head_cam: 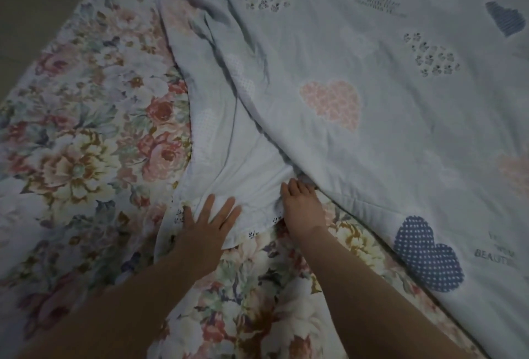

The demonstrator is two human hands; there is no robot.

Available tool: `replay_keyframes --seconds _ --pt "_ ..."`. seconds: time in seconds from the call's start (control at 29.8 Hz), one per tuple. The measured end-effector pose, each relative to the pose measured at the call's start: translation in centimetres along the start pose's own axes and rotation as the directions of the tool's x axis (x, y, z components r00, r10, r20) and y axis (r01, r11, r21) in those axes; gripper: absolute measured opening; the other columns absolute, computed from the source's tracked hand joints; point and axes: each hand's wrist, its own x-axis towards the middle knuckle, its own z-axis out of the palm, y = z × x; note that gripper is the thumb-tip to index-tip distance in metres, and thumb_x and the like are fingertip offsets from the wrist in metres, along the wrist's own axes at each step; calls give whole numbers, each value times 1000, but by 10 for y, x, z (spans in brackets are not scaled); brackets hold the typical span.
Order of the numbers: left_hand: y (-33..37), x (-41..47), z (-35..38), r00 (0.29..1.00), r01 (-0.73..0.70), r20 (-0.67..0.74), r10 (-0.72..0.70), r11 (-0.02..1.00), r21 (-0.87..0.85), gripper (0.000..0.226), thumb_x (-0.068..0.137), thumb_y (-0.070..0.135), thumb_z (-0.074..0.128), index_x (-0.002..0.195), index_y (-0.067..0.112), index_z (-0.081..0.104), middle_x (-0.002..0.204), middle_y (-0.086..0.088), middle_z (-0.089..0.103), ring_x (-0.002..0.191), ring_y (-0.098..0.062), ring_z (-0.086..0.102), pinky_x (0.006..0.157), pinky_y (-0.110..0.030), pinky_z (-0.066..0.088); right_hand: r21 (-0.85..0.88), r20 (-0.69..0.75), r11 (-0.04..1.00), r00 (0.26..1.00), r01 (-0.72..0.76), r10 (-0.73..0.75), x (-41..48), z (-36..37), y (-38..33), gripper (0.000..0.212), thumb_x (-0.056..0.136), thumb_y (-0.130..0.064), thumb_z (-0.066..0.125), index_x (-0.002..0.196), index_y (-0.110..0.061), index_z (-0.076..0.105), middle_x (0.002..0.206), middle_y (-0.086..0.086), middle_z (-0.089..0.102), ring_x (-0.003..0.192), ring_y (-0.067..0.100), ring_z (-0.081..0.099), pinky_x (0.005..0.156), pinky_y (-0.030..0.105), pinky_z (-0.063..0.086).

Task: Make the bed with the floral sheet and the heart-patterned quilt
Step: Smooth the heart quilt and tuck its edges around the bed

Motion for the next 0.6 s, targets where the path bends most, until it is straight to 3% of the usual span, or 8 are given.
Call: replay_keyframes --seconds 0.07,0.23,0.3,0.37,0.44,0.47,0.54,0.6 --pt "4 1 2 1000 19 -23 -19 1000 -1 100 95 32 53 148 21 -31 155 -2 -33 148 -42 -11 108 -71 15 30 52 999 998 -26 24 6 -2 -4 45 74 -10 29 93 6 67 85 22 65 78 38 67 73 43 54" --pt "-7 -7 -5 992 14 126 -26 995 98 84 99 11 43 151 17 -22 146 1 -41 148 -36 -18 113 -66 10 -50 223 998 974 41 -29 -23 -10 -10 33 95 -8 44 128 -5 48 128 13 55 118 29 55 96 38 41" --pt "-12 -24 -10 997 -46 63 41 996 80 89 84 14 69 156 12 17 162 -5 -2 148 -38 17 105 -69 28 -37 310 999 951 32 -19 -54 -13 -12 33 96 -12 46 128 -5 48 128 12 56 117 29 56 96 38 42" --pt "-17 -45 1 993 -93 -66 102 987 130 48 82 28 73 125 9 66 137 -10 59 118 -40 59 76 -69 48 -1 377 1000 926 6 -5 -86 -5 -23 31 98 -10 41 128 -5 50 128 12 57 117 30 57 95 38 43" --pt "-19 -83 6 995 -80 -40 88 984 161 32 95 25 50 101 8 77 111 -11 73 100 -40 69 62 -67 50 61 398 998 917 -21 -5 -128 -15 -39 31 98 -9 39 127 -5 52 127 13 59 117 31 58 95 39 43" --pt "-18 -97 8 998 -40 -34 45 989 143 25 80 23 68 96 8 78 106 -12 74 96 -40 70 59 -67 50 96 406 995 914 -38 -5 -147 -21 -50 31 98 -8 39 126 -4 52 127 14 59 117 31 58 95 39 43" --pt "-20 -123 2 998 -52 37 47 990 131 52 39 21 89 87 5 79 97 -12 75 85 -38 73 55 -65 52 149 404 987 915 -66 0 -172 -28 -66 32 97 -4 38 126 -2 52 128 16 58 118 31 57 96 39 43" --pt "-23 -154 -4 998 -49 -21 51 992 113 25 59 14 65 78 5 78 88 -12 74 75 -36 73 51 -61 54 184 400 980 916 -78 -2 -198 -42 -80 33 97 -3 38 127 -2 53 128 16 59 119 31 57 96 39 44"
